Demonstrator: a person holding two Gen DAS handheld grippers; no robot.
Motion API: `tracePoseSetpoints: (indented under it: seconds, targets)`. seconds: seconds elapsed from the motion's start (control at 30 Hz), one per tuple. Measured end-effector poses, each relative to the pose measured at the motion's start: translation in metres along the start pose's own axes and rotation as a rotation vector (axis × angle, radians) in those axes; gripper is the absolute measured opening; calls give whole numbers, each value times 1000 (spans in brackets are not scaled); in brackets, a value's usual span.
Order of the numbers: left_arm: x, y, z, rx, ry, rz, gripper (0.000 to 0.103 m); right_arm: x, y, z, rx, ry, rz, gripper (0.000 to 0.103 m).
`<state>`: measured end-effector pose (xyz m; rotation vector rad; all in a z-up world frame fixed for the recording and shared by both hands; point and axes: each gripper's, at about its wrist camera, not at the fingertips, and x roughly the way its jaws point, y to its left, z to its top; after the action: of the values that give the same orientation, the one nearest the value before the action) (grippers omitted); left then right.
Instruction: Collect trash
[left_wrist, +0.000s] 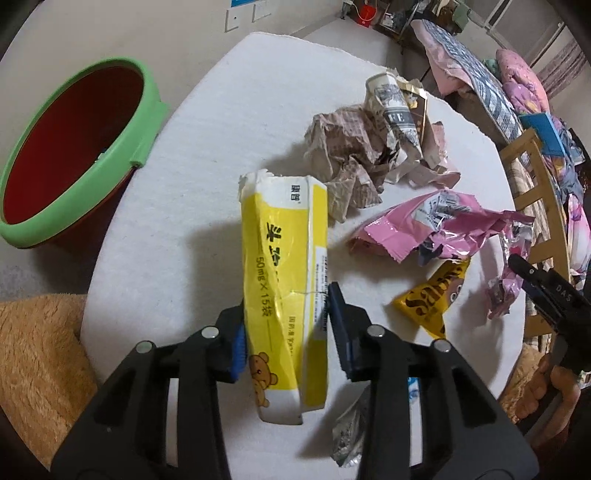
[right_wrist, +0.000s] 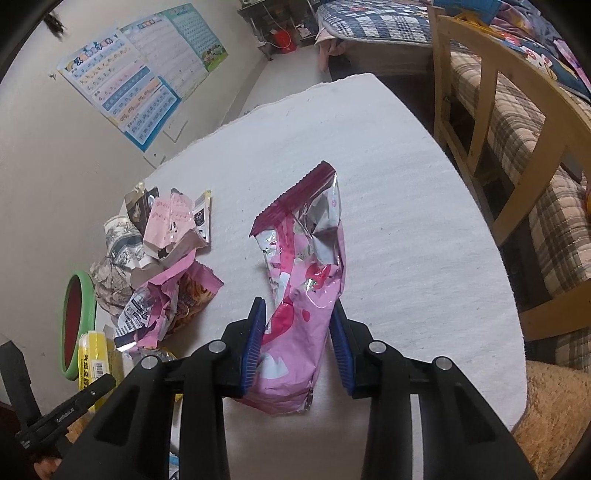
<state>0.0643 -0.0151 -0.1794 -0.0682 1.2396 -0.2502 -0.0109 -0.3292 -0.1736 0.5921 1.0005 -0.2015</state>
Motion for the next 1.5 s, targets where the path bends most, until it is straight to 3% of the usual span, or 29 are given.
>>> tracePoseSetpoints:
  seconds: [0.33, 0.83, 1.17, 1.5]
  targets:
    - [-29, 6, 7, -36, -78, 0, 36, -22, 9, 4, 4, -49, 54, 34]
    - [-69, 11, 18, -39, -202, -13, 36, -54, 75, 5, -109, -96, 173, 34]
    - [-77, 43, 13, -98, -223, 1, 36, -51, 120, -7, -208, -61, 201, 34]
    - [-100, 82, 12, -135, -295, 65, 36, -44, 166, -22, -315, -32, 228, 34]
